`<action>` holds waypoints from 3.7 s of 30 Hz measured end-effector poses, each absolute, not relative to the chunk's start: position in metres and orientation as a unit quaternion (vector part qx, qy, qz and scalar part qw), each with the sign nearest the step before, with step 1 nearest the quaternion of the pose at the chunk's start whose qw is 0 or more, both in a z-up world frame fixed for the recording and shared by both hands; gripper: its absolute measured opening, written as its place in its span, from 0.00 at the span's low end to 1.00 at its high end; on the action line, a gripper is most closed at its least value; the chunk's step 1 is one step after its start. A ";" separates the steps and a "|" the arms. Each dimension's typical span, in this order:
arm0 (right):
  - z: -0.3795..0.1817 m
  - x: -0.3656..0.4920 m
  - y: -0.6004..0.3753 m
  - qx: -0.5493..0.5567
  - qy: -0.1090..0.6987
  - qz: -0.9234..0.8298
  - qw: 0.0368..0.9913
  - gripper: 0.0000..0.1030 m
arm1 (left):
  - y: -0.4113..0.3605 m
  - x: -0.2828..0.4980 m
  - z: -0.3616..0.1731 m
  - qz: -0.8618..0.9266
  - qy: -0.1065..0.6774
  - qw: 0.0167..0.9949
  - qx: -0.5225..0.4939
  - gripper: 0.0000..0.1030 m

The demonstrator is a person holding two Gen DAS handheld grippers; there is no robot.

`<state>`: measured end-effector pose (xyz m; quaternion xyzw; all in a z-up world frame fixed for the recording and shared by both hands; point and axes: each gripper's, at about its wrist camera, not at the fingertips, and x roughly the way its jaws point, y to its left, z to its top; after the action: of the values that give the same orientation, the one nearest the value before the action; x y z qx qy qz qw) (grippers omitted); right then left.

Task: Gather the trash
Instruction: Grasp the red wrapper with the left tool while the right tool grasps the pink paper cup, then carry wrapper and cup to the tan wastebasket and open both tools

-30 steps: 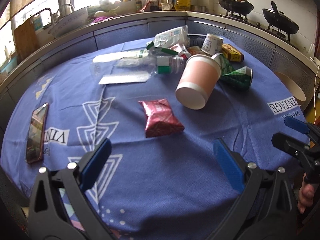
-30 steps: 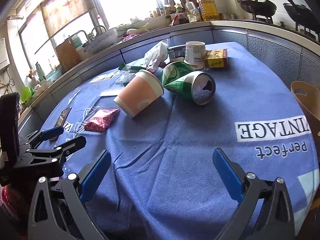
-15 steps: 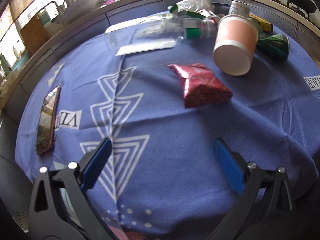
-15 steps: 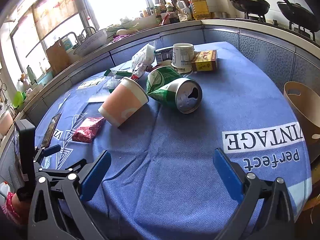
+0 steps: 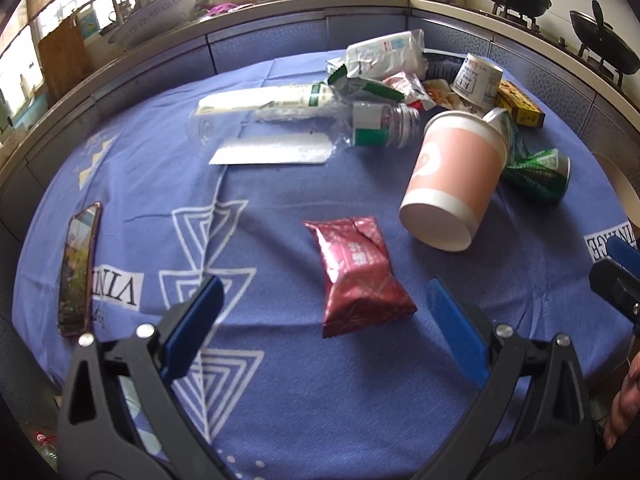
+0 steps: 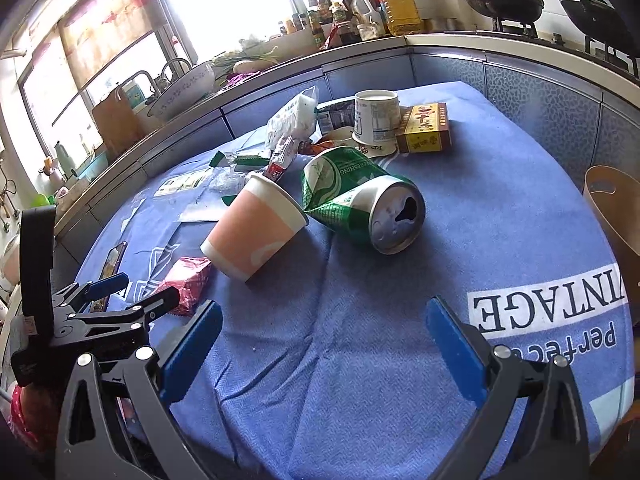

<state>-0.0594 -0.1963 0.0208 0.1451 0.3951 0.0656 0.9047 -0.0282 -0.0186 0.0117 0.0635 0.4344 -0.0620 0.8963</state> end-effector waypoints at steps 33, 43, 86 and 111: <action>0.002 0.003 -0.209 0.350 0.470 0.140 0.798 0.72 | -0.003 -0.017 0.021 -0.126 0.432 0.893 0.009 0.77; -0.003 0.046 -0.197 0.394 0.488 0.143 0.765 0.72 | -0.022 0.002 -0.001 -0.147 0.473 0.869 0.020 0.40; -0.020 -0.110 -0.555 0.283 0.277 -0.217 0.892 0.64 | -0.513 0.043 0.024 -0.432 0.498 0.741 0.132 0.22; 0.023 -0.091 -0.482 0.294 0.256 -0.140 0.910 0.78 | -0.326 0.032 0.090 -0.435 0.417 0.795 0.065 0.44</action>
<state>-0.0906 -0.4824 0.0234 0.2945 0.2556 -0.1404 0.9101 0.0318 -0.3259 0.0900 0.0648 0.4173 -0.4352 0.7952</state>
